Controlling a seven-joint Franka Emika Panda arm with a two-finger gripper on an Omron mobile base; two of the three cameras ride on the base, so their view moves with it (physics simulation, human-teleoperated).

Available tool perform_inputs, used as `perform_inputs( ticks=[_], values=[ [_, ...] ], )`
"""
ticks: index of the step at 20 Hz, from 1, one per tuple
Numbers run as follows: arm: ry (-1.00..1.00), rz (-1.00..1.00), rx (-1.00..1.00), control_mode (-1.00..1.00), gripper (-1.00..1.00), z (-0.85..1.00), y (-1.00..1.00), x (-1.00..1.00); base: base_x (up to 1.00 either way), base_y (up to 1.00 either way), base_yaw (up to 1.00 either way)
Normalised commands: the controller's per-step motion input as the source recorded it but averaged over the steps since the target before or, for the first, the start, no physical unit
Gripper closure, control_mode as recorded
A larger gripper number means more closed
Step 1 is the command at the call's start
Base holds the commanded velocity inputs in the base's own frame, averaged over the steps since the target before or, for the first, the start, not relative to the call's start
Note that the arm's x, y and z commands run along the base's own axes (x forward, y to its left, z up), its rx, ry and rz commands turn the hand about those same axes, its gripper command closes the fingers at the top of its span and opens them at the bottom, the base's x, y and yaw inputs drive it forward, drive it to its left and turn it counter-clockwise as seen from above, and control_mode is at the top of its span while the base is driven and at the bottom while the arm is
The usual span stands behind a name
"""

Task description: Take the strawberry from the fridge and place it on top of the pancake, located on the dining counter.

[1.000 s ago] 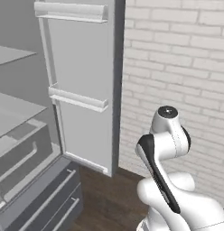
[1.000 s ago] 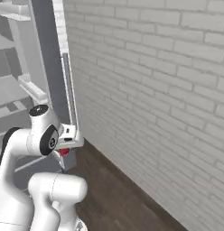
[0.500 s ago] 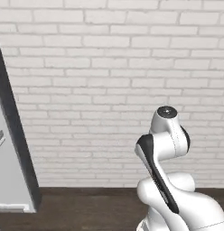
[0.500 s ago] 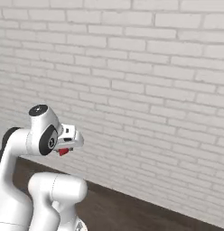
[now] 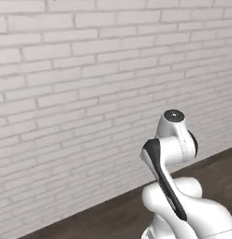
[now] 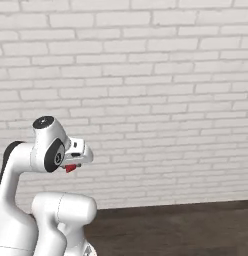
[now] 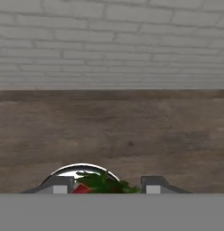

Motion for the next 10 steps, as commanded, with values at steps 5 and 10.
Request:
perform_inputs(
  ticks=[5,10],
  values=[
    [0.0,0.0,0.0,1.0,1.0,0.0,0.0,0.0,0.39,-0.4,-0.74],
    [0.0,0.0,0.0,1.0,1.0,0.0,0.0,0.0,0.78,-0.44,-0.57]
  ],
)
